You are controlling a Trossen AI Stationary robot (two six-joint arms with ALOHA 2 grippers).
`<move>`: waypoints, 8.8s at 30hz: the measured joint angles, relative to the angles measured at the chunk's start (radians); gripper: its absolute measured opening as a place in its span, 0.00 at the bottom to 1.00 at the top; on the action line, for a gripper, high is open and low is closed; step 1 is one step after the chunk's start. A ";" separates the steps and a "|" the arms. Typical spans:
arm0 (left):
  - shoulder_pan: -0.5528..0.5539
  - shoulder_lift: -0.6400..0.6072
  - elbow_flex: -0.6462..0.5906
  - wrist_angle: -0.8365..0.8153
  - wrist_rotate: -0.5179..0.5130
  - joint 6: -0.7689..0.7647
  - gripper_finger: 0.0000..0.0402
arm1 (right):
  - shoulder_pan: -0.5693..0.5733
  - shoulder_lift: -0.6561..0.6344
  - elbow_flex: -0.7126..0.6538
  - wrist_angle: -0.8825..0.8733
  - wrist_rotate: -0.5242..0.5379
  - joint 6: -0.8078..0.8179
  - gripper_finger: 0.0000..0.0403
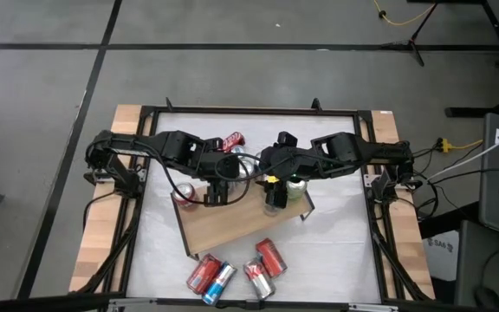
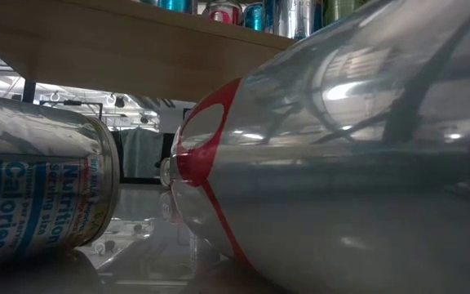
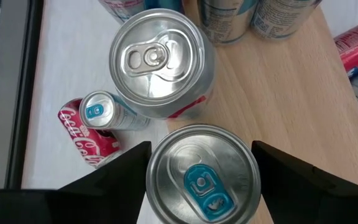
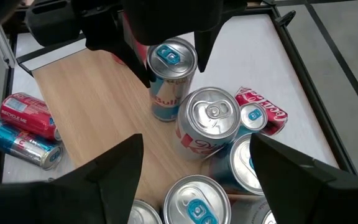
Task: Place canned beverage on shelf
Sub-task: Put the blue soda can on the shelf, then put the red soda can on the shelf aligned with the other red soda can
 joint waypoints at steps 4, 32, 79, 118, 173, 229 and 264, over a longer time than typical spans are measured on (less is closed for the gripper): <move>0.000 0.000 0.000 0.000 0.004 0.000 0.66 | 0.000 0.000 0.000 0.000 0.000 0.000 0.71; -0.001 -0.003 0.000 -0.005 0.007 -0.009 0.89 | 0.000 0.000 0.000 0.000 0.000 0.000 0.71; -0.077 -0.357 0.000 -0.012 0.004 -0.082 0.87 | 0.290 0.000 -0.017 -0.084 -0.009 0.427 0.71; -0.077 -0.357 0.000 -0.012 0.006 -0.079 0.87 | 0.451 0.003 -0.696 0.464 0.043 1.212 0.71; -0.077 -0.357 0.000 -0.011 0.002 -0.080 0.88 | 0.435 0.159 -0.772 0.567 -0.012 1.235 0.71; -0.077 -0.357 0.000 -0.010 0.002 -0.079 0.87 | 0.411 0.247 -0.771 0.544 -0.096 1.226 0.81; -0.107 -0.357 0.000 0.108 0.066 0.034 0.87 | 0.410 0.223 -0.233 0.107 -0.099 1.061 0.73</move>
